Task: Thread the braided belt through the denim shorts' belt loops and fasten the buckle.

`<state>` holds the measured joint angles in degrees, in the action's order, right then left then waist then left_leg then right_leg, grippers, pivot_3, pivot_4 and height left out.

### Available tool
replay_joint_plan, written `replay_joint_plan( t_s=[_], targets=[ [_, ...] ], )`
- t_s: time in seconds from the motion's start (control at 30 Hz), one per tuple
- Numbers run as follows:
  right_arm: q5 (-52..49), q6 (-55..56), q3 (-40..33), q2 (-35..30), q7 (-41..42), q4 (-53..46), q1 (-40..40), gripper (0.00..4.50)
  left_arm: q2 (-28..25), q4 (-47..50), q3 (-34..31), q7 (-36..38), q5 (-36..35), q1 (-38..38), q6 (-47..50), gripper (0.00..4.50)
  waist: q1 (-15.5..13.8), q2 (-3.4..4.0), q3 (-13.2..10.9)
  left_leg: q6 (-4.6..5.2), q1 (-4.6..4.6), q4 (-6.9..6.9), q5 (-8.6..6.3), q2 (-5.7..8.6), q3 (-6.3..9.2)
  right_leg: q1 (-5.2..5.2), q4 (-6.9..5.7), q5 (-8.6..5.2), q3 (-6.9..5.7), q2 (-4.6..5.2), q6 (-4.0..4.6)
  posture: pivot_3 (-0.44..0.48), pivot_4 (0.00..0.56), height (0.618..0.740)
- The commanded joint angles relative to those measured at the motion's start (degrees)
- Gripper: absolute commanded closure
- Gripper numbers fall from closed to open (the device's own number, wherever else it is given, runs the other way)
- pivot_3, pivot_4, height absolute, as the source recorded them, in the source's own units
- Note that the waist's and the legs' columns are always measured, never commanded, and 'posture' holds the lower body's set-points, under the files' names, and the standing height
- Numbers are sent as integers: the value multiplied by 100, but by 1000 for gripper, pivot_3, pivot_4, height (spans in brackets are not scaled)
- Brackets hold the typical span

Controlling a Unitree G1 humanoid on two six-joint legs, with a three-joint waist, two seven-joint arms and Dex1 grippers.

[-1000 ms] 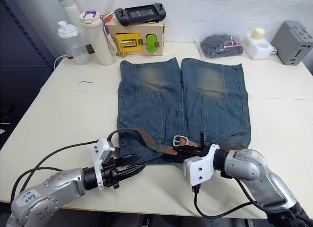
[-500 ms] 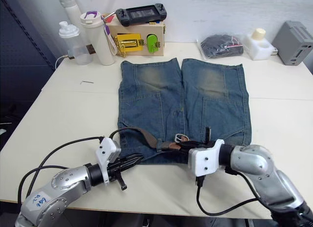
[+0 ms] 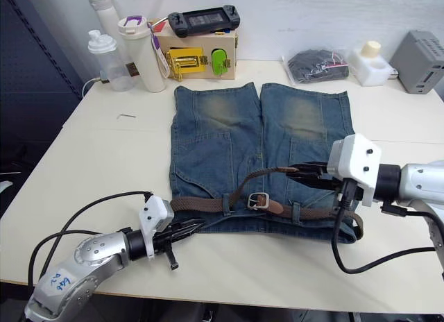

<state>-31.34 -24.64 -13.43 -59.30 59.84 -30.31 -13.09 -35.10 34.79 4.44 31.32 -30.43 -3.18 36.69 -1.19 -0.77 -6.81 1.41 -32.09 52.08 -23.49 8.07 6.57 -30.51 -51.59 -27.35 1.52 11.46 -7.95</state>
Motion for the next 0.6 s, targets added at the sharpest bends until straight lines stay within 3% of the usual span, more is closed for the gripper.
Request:
replay_joint_plan(
  t_s=[0.03,0.1,0.17,0.23,0.27,0.33,0.43,0.6],
  targets=[
    [124,173,310,141,-84,-245,-213,4500,30,259,-778,339,-1262,286,313,4168,1,1,-1,0,-1,0,0,0,1,-1,0,0,-1,0,0,0,150,645],
    [305,290,499,172,-76,-230,-289,4500,-4,336,-1156,421,-2191,460,614,3582,0,3,-2,-1,-2,0,0,0,3,-2,1,0,-2,0,0,0,150,645],
    [474,417,684,190,-46,-198,-348,4500,-114,357,-1505,395,-3251,732,913,2605,1,3,-2,-1,-2,0,0,0,8,-1,2,0,-4,-1,0,0,150,645],
    [563,488,808,220,-31,-175,-422,4500,-40,180,-1655,44,-3628,1176,1015,1863,4,3,-2,-1,-1,0,0,0,8,2,3,0,-4,0,-1,0,150,645],
    [588,506,862,244,-31,-175,-472,4500,45,53,-1585,-143,-3378,1448,962,1673,2,2,-2,-1,-2,0,0,0,6,1,4,1,-3,0,-1,0,150,645],
    [626,532,961,308,-37,-157,-591,4500,42,-81,-1199,-243,-2564,1827,712,865,-8,0,-3,-1,-2,2,6,0,5,5,5,1,-3,0,-1,0,150,645],
    [611,480,1113,445,-63,-137,-813,4500,65,-549,-84,-180,-632,2139,-374,865,10,0,-2,1,-1,-2,5,0,-8,6,6,1,-1,2,-2,0,150,645],
    [639,443,1185,499,-11,-118,-908,4500,386,-1055,548,83,380,2109,-1255,865,63,-4,-4,8,-1,-6,1,1,-8,3,6,3,-5,3,-5,0,150,645]
  ],
)
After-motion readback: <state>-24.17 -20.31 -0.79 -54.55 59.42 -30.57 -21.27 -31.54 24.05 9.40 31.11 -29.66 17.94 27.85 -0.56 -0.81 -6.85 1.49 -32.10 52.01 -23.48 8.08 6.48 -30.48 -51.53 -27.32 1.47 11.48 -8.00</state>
